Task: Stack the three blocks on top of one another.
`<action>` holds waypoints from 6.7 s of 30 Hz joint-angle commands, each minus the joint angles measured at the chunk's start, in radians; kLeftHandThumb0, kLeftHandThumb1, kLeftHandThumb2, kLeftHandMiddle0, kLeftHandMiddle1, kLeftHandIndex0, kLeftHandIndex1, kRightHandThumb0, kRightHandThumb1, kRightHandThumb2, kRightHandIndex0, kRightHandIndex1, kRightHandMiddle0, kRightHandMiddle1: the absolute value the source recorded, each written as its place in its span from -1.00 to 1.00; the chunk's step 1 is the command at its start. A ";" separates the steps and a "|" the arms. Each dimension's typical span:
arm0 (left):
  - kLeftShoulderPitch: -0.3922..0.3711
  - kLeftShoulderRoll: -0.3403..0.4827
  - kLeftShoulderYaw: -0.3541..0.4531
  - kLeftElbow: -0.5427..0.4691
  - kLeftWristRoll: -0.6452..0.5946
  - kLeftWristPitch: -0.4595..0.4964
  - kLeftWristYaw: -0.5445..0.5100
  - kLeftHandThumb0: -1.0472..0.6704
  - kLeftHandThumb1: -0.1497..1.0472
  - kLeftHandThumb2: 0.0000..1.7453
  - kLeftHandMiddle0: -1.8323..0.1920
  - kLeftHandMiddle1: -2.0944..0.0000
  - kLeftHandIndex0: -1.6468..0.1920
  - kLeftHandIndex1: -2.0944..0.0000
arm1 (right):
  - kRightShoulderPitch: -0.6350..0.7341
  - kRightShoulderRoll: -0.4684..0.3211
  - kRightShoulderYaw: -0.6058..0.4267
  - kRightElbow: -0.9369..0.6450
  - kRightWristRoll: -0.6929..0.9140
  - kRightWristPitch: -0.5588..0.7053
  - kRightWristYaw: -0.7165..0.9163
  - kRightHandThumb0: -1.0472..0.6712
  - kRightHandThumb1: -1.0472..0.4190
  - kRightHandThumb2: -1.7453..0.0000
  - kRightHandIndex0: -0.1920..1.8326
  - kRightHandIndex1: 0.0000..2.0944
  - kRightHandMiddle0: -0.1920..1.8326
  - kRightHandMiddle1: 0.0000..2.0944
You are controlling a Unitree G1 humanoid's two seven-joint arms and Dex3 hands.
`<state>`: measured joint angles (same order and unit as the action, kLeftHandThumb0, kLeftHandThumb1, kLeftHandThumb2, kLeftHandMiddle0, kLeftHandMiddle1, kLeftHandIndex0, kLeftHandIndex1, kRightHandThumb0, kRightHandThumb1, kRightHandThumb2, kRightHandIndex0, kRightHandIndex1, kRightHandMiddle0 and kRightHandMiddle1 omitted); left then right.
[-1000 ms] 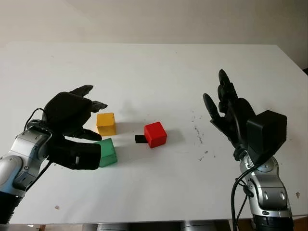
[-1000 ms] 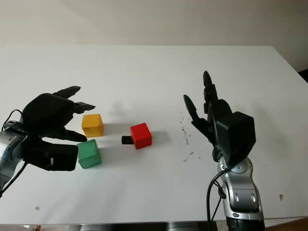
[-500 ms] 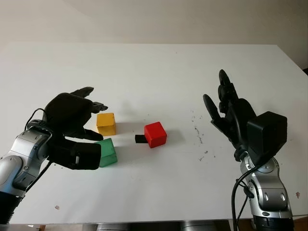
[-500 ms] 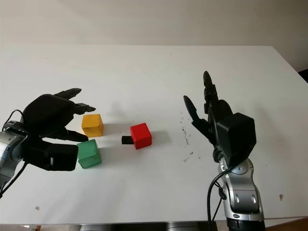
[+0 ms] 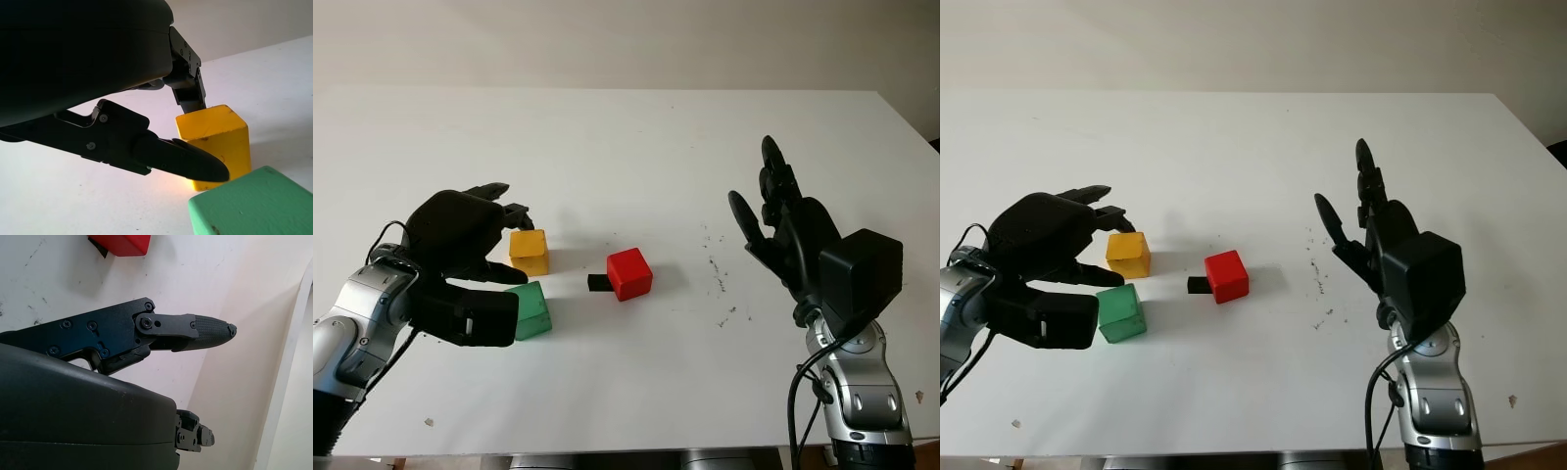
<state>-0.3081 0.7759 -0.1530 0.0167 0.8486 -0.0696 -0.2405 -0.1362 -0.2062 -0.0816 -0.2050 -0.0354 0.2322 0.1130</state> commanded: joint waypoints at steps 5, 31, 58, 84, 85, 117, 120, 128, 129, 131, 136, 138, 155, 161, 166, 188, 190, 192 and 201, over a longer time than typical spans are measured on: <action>0.001 0.011 0.012 0.017 -0.021 -0.034 0.044 -0.29 1.00 -0.80 0.50 0.94 0.54 -0.19 | 0.007 -0.008 -0.009 -0.012 0.006 -0.011 -0.001 -0.56 -1.00 0.53 -0.95 -0.95 -0.86 -0.95; -0.159 -0.096 0.164 0.097 -0.661 -0.117 -0.115 -0.23 1.00 -0.79 0.49 0.96 0.59 -0.36 | 0.014 -0.005 0.006 -0.013 -0.016 -0.016 -0.003 -0.54 -1.00 0.59 -0.92 -0.94 -0.85 -0.95; -0.139 -0.321 0.024 -0.011 -0.847 0.135 -0.379 -0.32 1.00 -0.85 0.50 0.97 0.57 -0.54 | 0.030 0.003 0.016 -0.039 -0.035 -0.009 -0.021 -0.56 -1.00 0.58 -0.89 -0.94 -0.84 -0.94; -0.165 -0.299 -0.037 0.127 -0.627 -0.034 -0.290 -0.24 1.00 -0.80 0.52 0.98 0.63 -0.44 | 0.033 -0.002 0.006 -0.041 -0.017 -0.013 -0.007 -0.53 -1.00 0.58 -0.91 -0.95 -0.85 -0.95; -0.166 -0.299 -0.037 0.129 -0.627 -0.033 -0.291 -0.24 1.00 -0.81 0.51 0.98 0.63 -0.45 | 0.034 -0.002 0.006 -0.040 -0.017 -0.013 -0.007 -0.53 -1.00 0.58 -0.91 -0.95 -0.85 -0.95; -0.159 -0.300 -0.027 0.144 -0.611 -0.067 -0.253 -0.27 1.00 -0.80 0.48 0.98 0.62 -0.38 | 0.037 -0.003 0.003 -0.047 0.002 -0.005 -0.001 -0.54 -1.00 0.57 -0.91 -0.95 -0.85 -0.95; -0.160 -0.293 -0.031 0.143 -0.610 -0.063 -0.264 -0.32 1.00 -0.78 0.58 1.00 0.69 -0.13 | 0.038 -0.005 0.005 -0.045 -0.001 -0.014 -0.001 -0.54 -1.00 0.57 -0.91 -0.95 -0.85 -0.95; -0.149 -0.265 -0.040 0.084 -0.634 -0.013 -0.369 -0.57 0.99 -0.90 0.96 0.99 0.87 0.94 | 0.041 -0.003 0.000 -0.046 0.009 -0.016 0.005 -0.54 -1.00 0.58 -0.91 -0.95 -0.85 -0.95; -0.144 -0.263 -0.040 0.070 -0.637 -0.002 -0.379 -0.60 0.98 -0.91 0.98 1.00 0.93 0.97 | 0.041 -0.003 0.001 -0.048 0.008 -0.015 0.005 -0.54 -1.00 0.58 -0.91 -0.95 -0.85 -0.95; -0.133 -0.263 -0.035 0.038 -0.650 0.028 -0.396 -0.64 0.93 -0.94 1.00 1.00 0.99 0.99 | 0.042 -0.002 0.002 -0.049 0.005 -0.018 0.002 -0.54 -1.00 0.59 -0.91 -0.95 -0.84 -0.95; -0.100 -0.260 -0.013 -0.016 -0.689 0.051 -0.402 -0.76 0.90 -0.95 1.00 1.00 1.00 1.00 | 0.042 0.001 -0.001 -0.050 0.019 -0.023 0.010 -0.51 -1.00 0.59 -0.91 -0.95 -0.85 -0.95; -0.090 -0.262 0.000 -0.018 -0.714 0.045 -0.402 -0.76 0.87 -0.95 1.00 1.00 1.00 1.00 | 0.042 0.000 0.000 -0.055 0.019 -0.011 0.008 -0.51 -1.00 0.60 -0.92 -0.95 -0.85 -0.95; 0.294 -0.279 0.380 -0.398 -0.751 0.041 -0.071 -0.83 1.00 -0.83 0.89 0.93 0.88 0.93 | 0.065 0.009 0.002 -0.091 0.029 0.014 -0.006 -0.53 -1.00 0.60 -0.93 -0.95 -0.84 -0.95; 0.492 -0.267 0.466 -0.602 -0.648 0.107 -0.065 -0.76 0.93 -0.94 0.80 0.94 0.67 0.88 | 0.057 0.006 0.009 -0.081 0.026 0.017 -0.006 -0.54 -1.00 0.60 -0.93 -0.95 -0.84 -0.95; 0.613 -0.249 0.484 -0.744 -0.566 0.218 -0.126 -0.82 0.89 -0.95 0.88 0.97 0.70 0.93 | 0.050 0.010 0.013 -0.074 0.022 0.016 -0.012 -0.53 -1.00 0.59 -0.92 -0.95 -0.84 -0.95; 0.581 -0.276 0.238 -0.454 -0.077 0.033 0.156 -0.80 0.82 -0.95 0.89 0.94 0.64 0.92 | 0.044 0.016 0.009 -0.068 0.034 0.023 -0.011 -0.53 -1.00 0.60 -0.92 -0.95 -0.85 -0.95; 0.574 -0.277 0.229 -0.435 -0.038 0.030 0.187 -0.81 0.86 -0.93 0.87 0.94 0.62 0.92 | 0.043 0.014 0.009 -0.069 0.035 0.028 -0.010 -0.53 -1.00 0.60 -0.93 -0.95 -0.85 -0.95; 0.570 -0.279 0.223 -0.423 -0.016 0.028 0.210 -0.83 0.91 -0.92 0.87 0.94 0.60 0.92 | 0.042 0.014 0.009 -0.067 0.035 0.026 -0.011 -0.54 -1.00 0.60 -0.92 -0.95 -0.84 -0.95; 0.558 -0.280 0.209 -0.408 0.031 0.039 0.233 -0.79 0.96 -0.93 0.81 0.93 0.49 0.88 | 0.040 0.008 0.008 -0.060 0.029 0.011 -0.004 -0.52 -1.00 0.60 -0.92 -0.95 -0.84 -0.95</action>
<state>0.2623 0.4950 0.0594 -0.3960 0.8772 -0.0298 -0.0139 -0.0794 -0.1901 -0.0715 -0.2684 -0.0048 0.2579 0.1080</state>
